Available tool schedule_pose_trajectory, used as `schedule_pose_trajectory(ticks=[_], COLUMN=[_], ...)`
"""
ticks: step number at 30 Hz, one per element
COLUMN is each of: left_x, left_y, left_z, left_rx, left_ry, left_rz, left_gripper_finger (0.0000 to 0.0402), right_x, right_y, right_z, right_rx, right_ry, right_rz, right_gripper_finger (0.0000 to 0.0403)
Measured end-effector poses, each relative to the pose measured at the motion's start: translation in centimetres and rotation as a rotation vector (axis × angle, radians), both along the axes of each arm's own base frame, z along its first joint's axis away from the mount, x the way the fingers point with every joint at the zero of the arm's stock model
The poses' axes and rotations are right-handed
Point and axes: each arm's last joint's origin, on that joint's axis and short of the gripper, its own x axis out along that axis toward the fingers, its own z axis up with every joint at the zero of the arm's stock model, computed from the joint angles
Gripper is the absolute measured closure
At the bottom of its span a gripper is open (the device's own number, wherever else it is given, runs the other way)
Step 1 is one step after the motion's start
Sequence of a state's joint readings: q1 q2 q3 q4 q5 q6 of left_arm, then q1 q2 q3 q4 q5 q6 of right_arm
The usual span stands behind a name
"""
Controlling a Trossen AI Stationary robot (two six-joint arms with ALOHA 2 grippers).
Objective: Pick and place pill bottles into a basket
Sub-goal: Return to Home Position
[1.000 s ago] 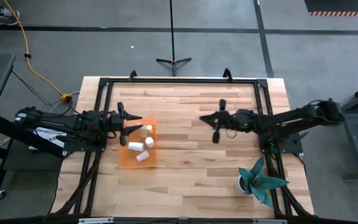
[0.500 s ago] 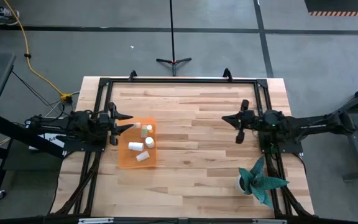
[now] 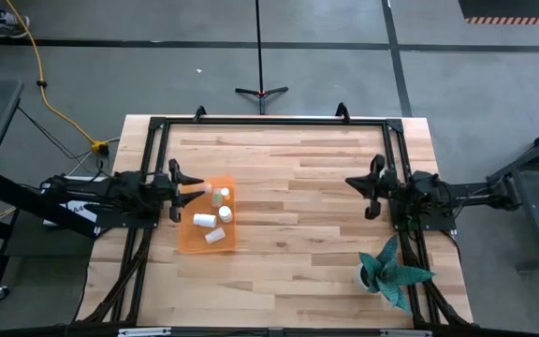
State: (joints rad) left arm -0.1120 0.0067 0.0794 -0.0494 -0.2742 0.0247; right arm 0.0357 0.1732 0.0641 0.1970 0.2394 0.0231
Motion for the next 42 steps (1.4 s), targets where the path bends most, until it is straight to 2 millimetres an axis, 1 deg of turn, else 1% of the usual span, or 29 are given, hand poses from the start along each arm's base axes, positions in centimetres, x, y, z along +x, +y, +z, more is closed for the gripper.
schedule_pose_trajectory(ticks=[4,11,15,36,39,42], left_x=[0.4,0.4,0.4,0.5,0.5,0.5], left_y=[-0.1,-0.2,-0.2,-0.4,-0.3,-0.3], left_z=[-1.3,-1.4,-1.4,-1.4,-1.4,-1.4], left_rx=[-0.003,0.005,-0.002,-0.010,-0.054,-0.056], left_ry=[-0.005,-0.013,-0.014,-0.007,-0.012,-0.013], left_rz=[-0.009,-0.048,-0.069,-0.107,-0.105,-0.105], left_gripper_finger=[0.0206,0.0206,0.0206,0.0206,0.0206,0.0206], right_x=[-0.1,-0.1,0.0,0.1,0.1,0.1], right_y=[0.0,0.1,0.1,0.2,0.2,0.2], right_z=[-0.6,-1.1,-1.8,-2.3,-2.3,-2.3], right_rx=[0.004,0.022,0.038,0.010,0.008,0.008], right_ry=[0.014,0.065,0.037,0.092,0.092,0.092], right_rz=[0.015,0.023,0.049,0.056,0.056,0.056], right_gripper_finger=[0.0402,0.0402,0.0401,0.0399,0.0402,0.0401])
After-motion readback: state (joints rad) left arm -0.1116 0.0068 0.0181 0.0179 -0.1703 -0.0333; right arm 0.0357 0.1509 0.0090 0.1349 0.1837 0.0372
